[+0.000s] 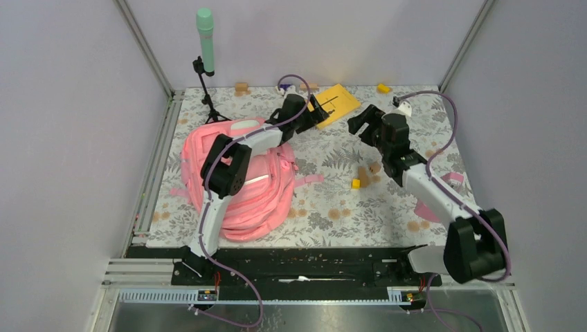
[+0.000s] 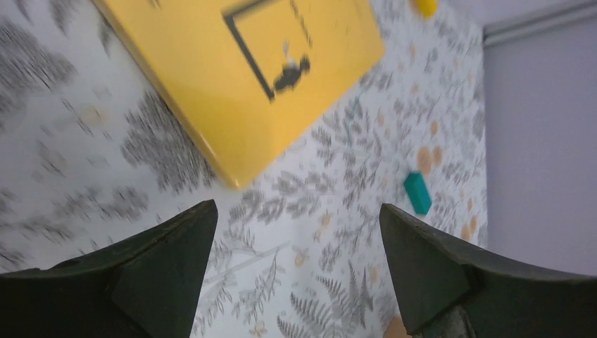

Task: Pack the student bag
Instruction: Move the book to the center of the board.

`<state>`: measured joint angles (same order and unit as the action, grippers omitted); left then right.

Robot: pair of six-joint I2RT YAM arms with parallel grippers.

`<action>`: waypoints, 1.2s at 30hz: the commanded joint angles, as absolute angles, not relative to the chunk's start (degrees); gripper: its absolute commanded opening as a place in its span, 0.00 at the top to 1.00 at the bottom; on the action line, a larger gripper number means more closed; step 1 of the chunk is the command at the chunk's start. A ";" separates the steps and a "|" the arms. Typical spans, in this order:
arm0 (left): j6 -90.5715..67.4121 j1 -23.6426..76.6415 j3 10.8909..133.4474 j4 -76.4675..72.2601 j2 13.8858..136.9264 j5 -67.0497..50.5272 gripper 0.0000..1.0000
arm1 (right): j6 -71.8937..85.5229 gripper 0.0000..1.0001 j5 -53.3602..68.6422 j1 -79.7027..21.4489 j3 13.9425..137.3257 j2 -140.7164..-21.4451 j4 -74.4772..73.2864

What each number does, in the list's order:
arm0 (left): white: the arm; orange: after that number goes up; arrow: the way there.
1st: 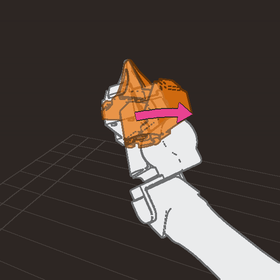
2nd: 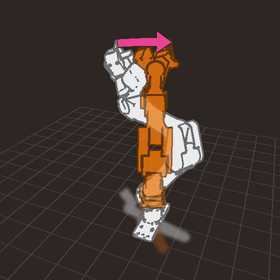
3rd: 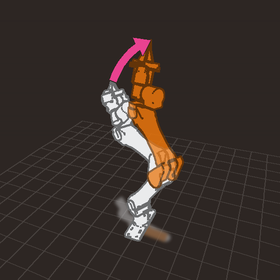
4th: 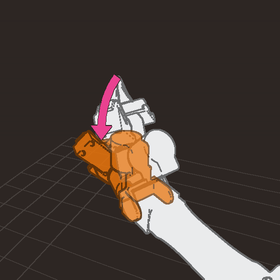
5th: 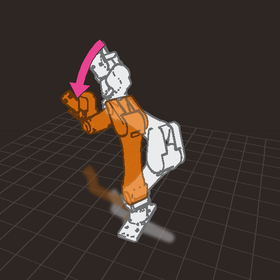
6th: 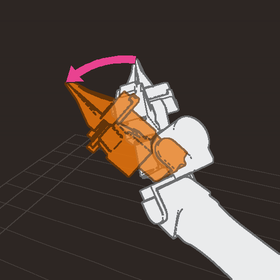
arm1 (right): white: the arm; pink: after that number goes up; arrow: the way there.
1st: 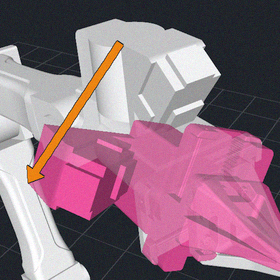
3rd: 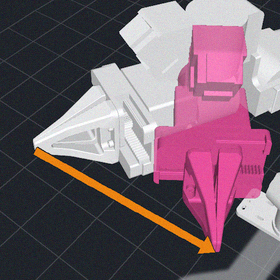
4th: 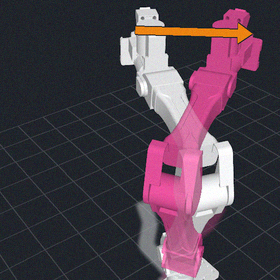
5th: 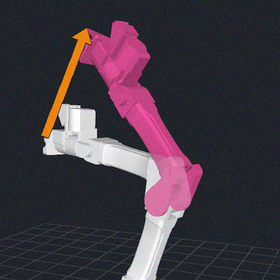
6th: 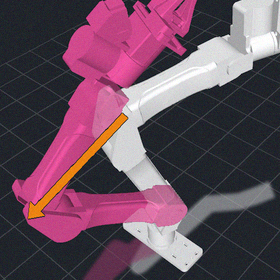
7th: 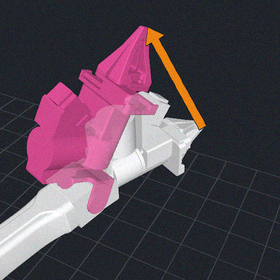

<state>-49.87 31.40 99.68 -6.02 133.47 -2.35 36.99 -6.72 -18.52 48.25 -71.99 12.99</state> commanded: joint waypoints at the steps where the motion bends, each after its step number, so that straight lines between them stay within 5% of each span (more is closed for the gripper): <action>1: -49.06 25.95 105.18 -8.28 131.60 -2.62 0.12 | 39.56 0.19 -3.09 -15.99 56.15 -81.03 13.69; 11: -52.88 22.20 124.59 -4.43 147.24 -4.03 0.12 | 50.76 0.23 2.91 -15.64 66.10 -101.12 20.40; 20: -60.45 22.06 129.00 -8.05 154.27 -4.31 0.12 | 60.20 0.23 3.73 -15.56 74.26 -114.63 18.43; 36: -59.67 24.39 123.73 -12.93 152.50 -11.28 0.14 | 65.42 0.27 -2.61 -14.44 72.02 -116.91 17.85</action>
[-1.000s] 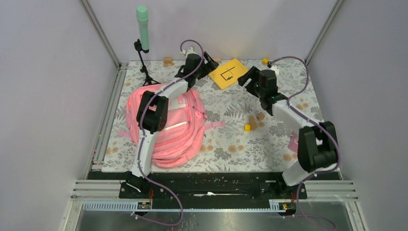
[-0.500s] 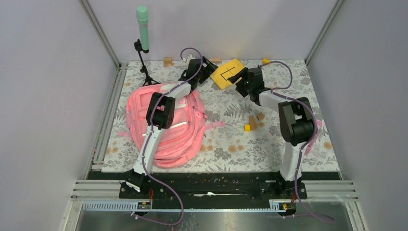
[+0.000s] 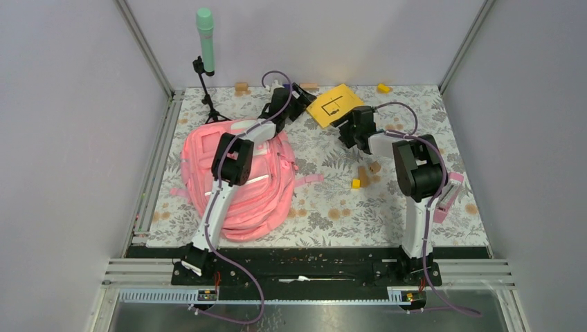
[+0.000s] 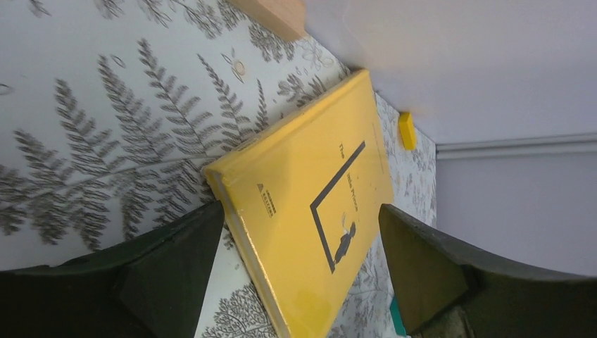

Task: Pack the student bag
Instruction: Move the book to the center of the board.

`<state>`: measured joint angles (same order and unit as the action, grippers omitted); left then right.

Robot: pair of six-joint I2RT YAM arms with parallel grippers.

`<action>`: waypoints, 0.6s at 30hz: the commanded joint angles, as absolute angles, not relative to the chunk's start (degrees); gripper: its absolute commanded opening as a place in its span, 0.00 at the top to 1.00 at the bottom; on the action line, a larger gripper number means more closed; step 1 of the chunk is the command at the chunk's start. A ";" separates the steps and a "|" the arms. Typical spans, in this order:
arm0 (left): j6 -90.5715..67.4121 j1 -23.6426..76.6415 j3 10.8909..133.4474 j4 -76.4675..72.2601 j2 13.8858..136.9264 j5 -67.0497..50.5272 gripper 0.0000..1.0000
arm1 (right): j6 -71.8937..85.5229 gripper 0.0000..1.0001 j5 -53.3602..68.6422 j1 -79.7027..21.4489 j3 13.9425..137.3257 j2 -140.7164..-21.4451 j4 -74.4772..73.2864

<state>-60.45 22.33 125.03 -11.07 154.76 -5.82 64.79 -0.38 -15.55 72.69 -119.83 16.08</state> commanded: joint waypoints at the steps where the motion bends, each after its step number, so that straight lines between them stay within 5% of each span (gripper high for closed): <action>1: -59.31 24.83 123.67 -13.12 152.38 -11.88 0.14 | 65.28 0.27 -2.28 -14.05 71.59 -116.50 18.01; 18: -48.63 27.36 116.79 -12.48 143.91 -9.33 0.13 | 67.09 0.27 1.93 -5.56 67.40 -114.12 17.05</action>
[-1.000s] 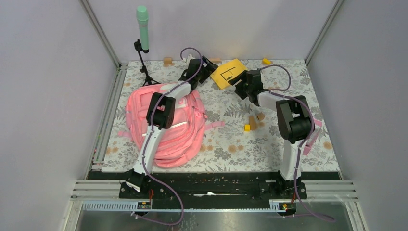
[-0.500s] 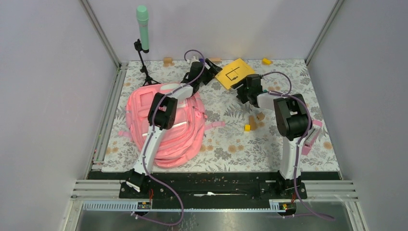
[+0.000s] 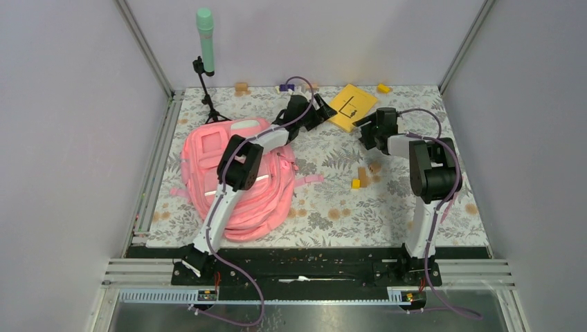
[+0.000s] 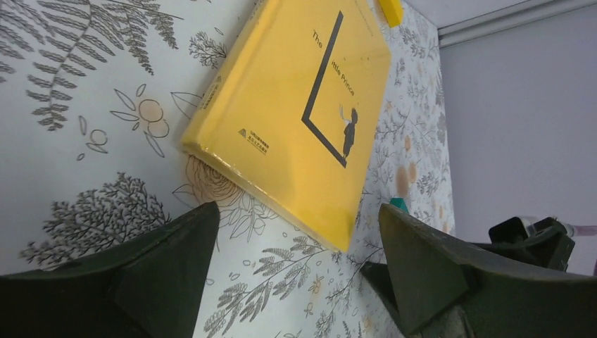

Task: Pack the student bag
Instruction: Move the book to the center of the board.

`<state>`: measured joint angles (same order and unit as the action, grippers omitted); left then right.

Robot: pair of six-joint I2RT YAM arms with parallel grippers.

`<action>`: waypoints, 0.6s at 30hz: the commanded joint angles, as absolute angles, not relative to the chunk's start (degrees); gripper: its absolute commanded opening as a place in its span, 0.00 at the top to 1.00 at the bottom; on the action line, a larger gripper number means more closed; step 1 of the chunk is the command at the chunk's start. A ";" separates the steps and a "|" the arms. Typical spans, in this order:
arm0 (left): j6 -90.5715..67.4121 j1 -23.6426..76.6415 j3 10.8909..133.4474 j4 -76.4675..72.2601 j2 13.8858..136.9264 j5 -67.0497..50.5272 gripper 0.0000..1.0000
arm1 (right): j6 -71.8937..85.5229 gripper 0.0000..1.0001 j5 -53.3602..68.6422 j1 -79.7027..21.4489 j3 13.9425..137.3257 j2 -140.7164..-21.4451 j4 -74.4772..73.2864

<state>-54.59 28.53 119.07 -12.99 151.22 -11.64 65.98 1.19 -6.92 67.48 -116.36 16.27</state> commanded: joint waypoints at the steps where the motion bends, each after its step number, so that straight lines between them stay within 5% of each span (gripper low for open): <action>1: -47.97 27.07 116.75 -12.07 143.59 -8.38 0.13 | 67.16 0.27 1.93 -5.21 67.71 -114.44 16.91; 18: -59.75 24.77 132.43 -12.46 157.18 -11.32 0.10 | 68.44 0.28 8.20 -4.04 83.85 -126.92 6.79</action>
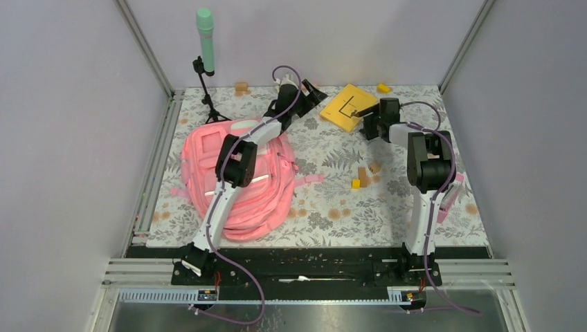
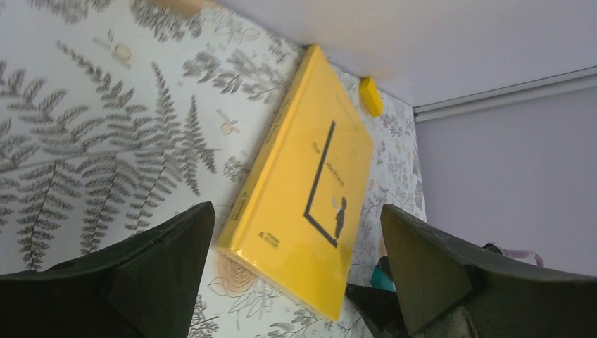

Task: Pack the student bag
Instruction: Move the book to the center of the board.

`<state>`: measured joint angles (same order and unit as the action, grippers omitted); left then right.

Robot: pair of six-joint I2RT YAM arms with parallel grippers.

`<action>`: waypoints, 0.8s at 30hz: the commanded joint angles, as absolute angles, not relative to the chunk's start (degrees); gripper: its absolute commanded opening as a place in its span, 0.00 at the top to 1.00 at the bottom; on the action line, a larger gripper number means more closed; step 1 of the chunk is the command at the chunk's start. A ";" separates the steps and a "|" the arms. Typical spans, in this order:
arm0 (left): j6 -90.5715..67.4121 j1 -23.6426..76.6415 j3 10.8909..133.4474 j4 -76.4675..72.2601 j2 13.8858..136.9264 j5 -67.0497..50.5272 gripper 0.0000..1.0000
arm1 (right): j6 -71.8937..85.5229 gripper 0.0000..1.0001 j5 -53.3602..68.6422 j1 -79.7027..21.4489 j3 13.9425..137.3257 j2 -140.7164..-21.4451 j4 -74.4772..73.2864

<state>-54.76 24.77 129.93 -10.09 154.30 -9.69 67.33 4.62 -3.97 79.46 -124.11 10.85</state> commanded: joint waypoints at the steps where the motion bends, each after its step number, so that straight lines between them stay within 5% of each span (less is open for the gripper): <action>1: -60.75 24.74 132.58 -12.89 157.58 -11.74 0.10 | 68.41 0.28 9.65 -4.04 85.04 -127.78 6.10; 13: -65.62 24.42 139.04 -12.44 163.45 -17.85 0.09 | 64.34 0.34 16.27 -4.04 95.16 -133.61 -2.72; 24: -63.17 27.23 130.13 -18.15 159.27 -23.14 0.11 | 62.68 0.43 16.94 -4.13 90.59 -131.09 -0.50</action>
<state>-64.47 24.16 134.65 -15.11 162.06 -16.86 65.34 14.74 -3.57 93.17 -132.27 0.75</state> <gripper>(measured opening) 0.894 0.578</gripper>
